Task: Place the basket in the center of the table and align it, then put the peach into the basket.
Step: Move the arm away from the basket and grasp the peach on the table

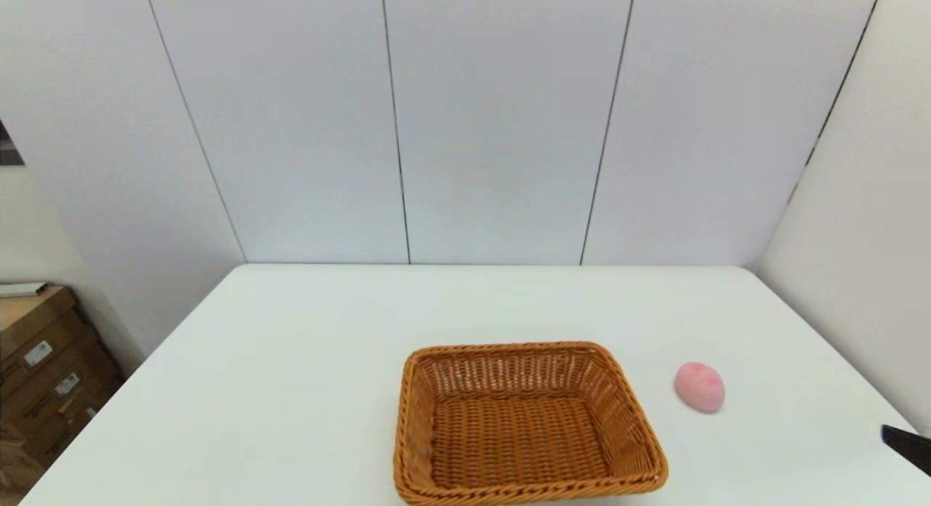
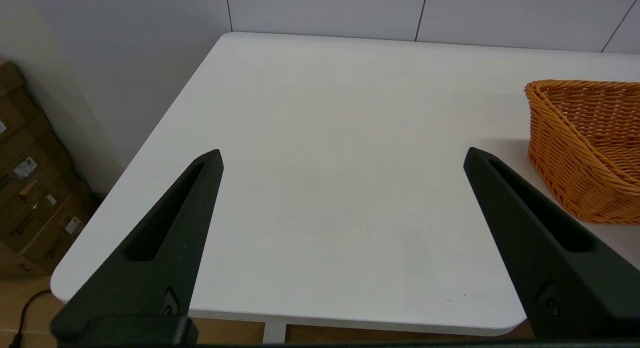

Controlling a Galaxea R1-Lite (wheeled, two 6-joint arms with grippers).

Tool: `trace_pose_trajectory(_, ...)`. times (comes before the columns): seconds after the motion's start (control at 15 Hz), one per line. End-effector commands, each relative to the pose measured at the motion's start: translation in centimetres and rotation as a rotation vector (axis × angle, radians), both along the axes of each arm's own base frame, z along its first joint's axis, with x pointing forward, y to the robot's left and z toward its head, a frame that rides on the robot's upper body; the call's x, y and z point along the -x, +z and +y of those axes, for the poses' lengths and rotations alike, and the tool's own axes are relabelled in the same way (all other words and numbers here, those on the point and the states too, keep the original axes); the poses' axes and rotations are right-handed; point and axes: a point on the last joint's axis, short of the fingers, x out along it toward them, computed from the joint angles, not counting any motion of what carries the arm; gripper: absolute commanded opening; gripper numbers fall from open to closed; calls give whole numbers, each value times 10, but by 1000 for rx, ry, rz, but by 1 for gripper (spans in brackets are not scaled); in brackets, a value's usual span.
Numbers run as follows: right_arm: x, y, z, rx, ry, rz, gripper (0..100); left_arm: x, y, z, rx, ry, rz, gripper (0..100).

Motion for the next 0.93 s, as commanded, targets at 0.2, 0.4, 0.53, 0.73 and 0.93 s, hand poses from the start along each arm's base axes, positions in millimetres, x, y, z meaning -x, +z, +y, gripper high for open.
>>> trace_pose_trajectory(0.2, -146, -72, 13, -44, 9, 440, 100, 0, 0, 0, 1, 0, -1, 100)
trace_pose_trajectory(0.4, -177, -101, 16, -56, -1, 449, 100, 0, 0, 0, 1, 0, -1, 100)
trace_pose_trajectory(0.53, -192, -113, 17, -69, -9, 420, 100, 0, 0, 0, 1, 0, -1, 100)
trace_pose_trajectory(0.73, -211, -120, 17, -85, -25, 374, 100, 0, 0, 0, 1, 0, -1, 100)
trace_pose_trajectory(0.93, -226, -131, 18, -84, -52, 348, 100, 0, 0, 0, 1, 0, -1, 100)
